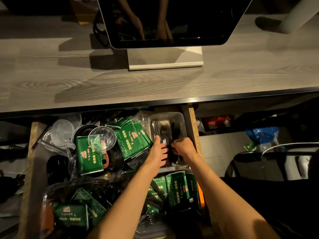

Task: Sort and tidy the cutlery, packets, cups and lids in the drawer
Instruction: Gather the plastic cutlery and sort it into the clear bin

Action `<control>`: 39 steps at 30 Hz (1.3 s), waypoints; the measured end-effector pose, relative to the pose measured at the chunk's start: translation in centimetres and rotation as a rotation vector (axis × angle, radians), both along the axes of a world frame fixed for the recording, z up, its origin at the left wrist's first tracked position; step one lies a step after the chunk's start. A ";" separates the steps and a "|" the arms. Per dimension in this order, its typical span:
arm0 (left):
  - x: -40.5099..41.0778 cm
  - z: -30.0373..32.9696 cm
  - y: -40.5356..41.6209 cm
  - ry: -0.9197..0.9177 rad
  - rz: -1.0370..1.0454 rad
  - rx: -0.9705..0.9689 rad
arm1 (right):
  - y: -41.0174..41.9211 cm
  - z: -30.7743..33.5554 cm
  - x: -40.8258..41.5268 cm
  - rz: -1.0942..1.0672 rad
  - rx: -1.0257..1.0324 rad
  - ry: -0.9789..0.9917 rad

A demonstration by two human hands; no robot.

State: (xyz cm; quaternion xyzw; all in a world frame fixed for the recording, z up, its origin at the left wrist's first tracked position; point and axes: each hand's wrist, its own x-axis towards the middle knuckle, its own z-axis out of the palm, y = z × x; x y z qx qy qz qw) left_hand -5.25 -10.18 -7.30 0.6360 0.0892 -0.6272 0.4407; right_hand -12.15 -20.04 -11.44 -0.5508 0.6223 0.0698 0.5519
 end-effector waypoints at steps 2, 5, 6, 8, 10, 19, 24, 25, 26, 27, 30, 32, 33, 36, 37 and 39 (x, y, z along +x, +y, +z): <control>-0.1 0.0 0.0 0.002 0.035 -0.024 | 0.2 -0.1 -0.3 -0.035 0.045 -0.030; -0.4 0.2 0.0 -0.042 0.090 -0.093 | 0.6 0.4 -0.5 -0.110 0.019 -0.152; -0.5 0.2 0.0 -0.069 0.100 -0.109 | 0.7 0.6 -0.5 -0.133 -0.001 -0.193; -0.8 0.6 0.0 -0.119 0.090 -0.115 | 0.8 1.1 -0.6 -0.162 -0.022 -0.248; -1.2 0.9 0.1 -0.159 0.061 -0.112 | 0.9 1.5 -0.7 -0.182 -0.020 -0.268; -2.8 4.5 2.7 -0.340 0.068 -0.242 | 3.2 7.0 -3.6 -0.253 -0.089 -0.440; -4.7 7.3 6.4 -0.429 0.197 -0.279 | 6.9 11.0 -7.2 -0.273 -0.052 -0.617; -5.1 7.7 7.5 -0.459 0.197 -0.254 | 7.9 11.1 -8.0 -0.241 -0.059 -0.601; -5.5 7.8 8.6 -0.492 0.184 -0.228 | 8.9 11.2 -8.8 -0.199 -0.067 -0.575; -6.1 7.7 9.9 -0.519 0.167 -0.201 | 9.9 10.9 -9.5 -0.145 -0.075 -0.536; -7.4 6.4 13.9 -0.560 0.160 -0.101 | 13.1 9.5 -11.2 0.062 -0.096 -0.386; -7.9 5.8 15.8 -0.576 0.150 -0.034 | 14.4 8.6 -11.6 0.235 -0.128 -0.291; -8.0 5.5 16.5 -0.571 0.142 -0.010 | 14.9 8.3 -11.6 0.303 -0.152 -0.249; -8.3 4.6 17.9 -0.464 0.188 0.007 | 16.2 7.6 -11.2 0.475 -0.212 -0.177; -8.5 4.6 18.2 -0.437 0.214 0.000 | 16.5 7.3 -11.0 0.534 -0.232 -0.164; -8.7 4.5 18.6 -0.415 0.256 -0.016 | 17.0 6.5 -10.3 0.619 -0.270 -0.156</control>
